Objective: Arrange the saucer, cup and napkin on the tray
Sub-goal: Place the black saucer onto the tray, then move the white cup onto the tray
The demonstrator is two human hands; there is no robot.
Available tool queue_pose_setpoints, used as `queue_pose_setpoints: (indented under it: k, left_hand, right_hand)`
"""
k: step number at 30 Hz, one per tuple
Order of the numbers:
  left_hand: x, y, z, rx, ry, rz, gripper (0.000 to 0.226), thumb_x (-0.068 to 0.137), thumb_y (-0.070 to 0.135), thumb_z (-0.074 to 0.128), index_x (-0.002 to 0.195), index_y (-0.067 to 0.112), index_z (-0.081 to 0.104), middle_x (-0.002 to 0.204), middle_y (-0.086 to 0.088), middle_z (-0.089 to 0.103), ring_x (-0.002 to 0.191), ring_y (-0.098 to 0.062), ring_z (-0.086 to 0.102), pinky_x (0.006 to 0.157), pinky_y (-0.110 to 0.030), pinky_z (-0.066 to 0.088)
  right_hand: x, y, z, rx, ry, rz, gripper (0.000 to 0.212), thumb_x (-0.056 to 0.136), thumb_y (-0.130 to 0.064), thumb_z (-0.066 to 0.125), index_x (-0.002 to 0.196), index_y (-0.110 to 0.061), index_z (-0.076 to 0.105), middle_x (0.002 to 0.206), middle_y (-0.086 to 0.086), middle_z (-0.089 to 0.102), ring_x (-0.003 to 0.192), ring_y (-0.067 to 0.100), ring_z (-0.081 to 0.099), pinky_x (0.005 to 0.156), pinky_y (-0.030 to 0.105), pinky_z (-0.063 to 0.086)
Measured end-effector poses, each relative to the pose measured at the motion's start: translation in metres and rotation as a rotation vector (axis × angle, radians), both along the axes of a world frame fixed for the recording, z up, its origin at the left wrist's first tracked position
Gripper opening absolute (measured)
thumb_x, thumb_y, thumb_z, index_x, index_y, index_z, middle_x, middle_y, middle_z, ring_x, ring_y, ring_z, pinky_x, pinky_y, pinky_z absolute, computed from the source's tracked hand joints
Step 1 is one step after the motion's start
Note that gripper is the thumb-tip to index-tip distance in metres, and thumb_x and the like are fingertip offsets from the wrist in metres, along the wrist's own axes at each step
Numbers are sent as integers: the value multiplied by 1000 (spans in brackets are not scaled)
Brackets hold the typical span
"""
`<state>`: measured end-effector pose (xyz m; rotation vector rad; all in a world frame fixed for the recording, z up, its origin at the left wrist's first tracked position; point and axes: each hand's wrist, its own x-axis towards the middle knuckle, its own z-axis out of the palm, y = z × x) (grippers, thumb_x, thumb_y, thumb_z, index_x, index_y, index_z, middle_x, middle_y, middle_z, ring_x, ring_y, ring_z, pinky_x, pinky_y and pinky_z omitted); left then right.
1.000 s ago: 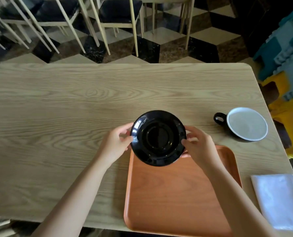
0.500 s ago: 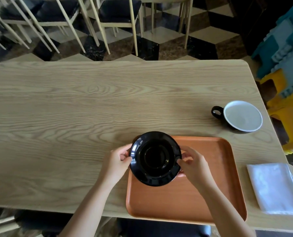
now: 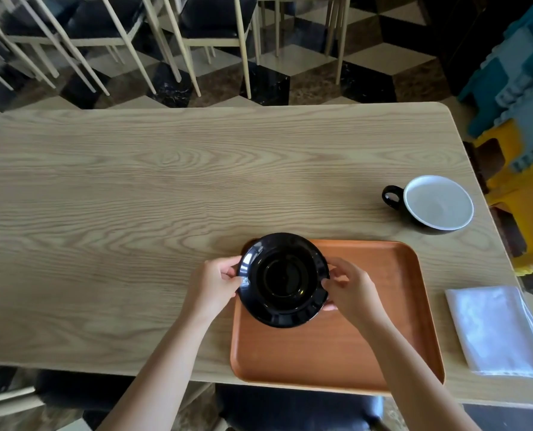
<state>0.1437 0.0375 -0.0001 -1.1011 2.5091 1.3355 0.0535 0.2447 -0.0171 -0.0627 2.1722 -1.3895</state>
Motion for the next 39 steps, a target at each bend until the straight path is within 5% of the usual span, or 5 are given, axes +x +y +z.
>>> queue_pose_setpoints:
  k: [7, 13, 20, 28, 39]
  left_hand:
    - [2, -6, 0, -137, -45, -139, 46, 79, 14, 68, 124, 18, 57, 93, 0, 65, 75, -12, 60, 72, -22, 43]
    - [-15, 17, 23, -396, 117, -283, 30, 85, 18, 59, 115, 14, 61, 102, -3, 62, 90, -19, 60, 79, -32, 48]
    - [-98, 88, 43, -631, 431, -703, 46, 81, 27, 66, 124, 13, 56, 125, -8, 58, 111, -24, 58, 88, -37, 53]
    - [-191, 139, 34, -783, 221, -1022, 69, 86, 41, 54, 144, 26, 21, 158, -8, 6, 144, -21, 1, 111, -39, 19]
    - [-216, 154, 6, -618, 287, -994, 50, 84, 30, 63, 126, 6, 50, 129, -15, 46, 121, -31, 41, 94, -40, 40]
  right_hand:
    - [-2, 3, 6, 88, 43, 70, 37, 83, -3, 57, 116, -21, 59, 82, -3, 58, 66, 18, 65, 55, 18, 55]
    - [-13, 25, 28, 315, 367, 232, 34, 85, -16, 60, 118, -15, 58, 98, 0, 62, 85, 14, 57, 72, 22, 41]
    - [-52, 76, 64, 612, 837, 249, 44, 66, -18, 75, 108, -12, 62, 116, 13, 61, 108, 34, 57, 75, 42, 56]
    - [-121, 136, 42, 790, 729, 300, 66, 79, -38, 66, 137, -19, 40, 154, 17, 18, 141, 31, 17, 110, 44, 27]
    - [-142, 147, 13, 651, 789, 206, 49, 75, -30, 73, 111, 1, 59, 150, 15, 31, 117, 34, 53, 81, 44, 53]
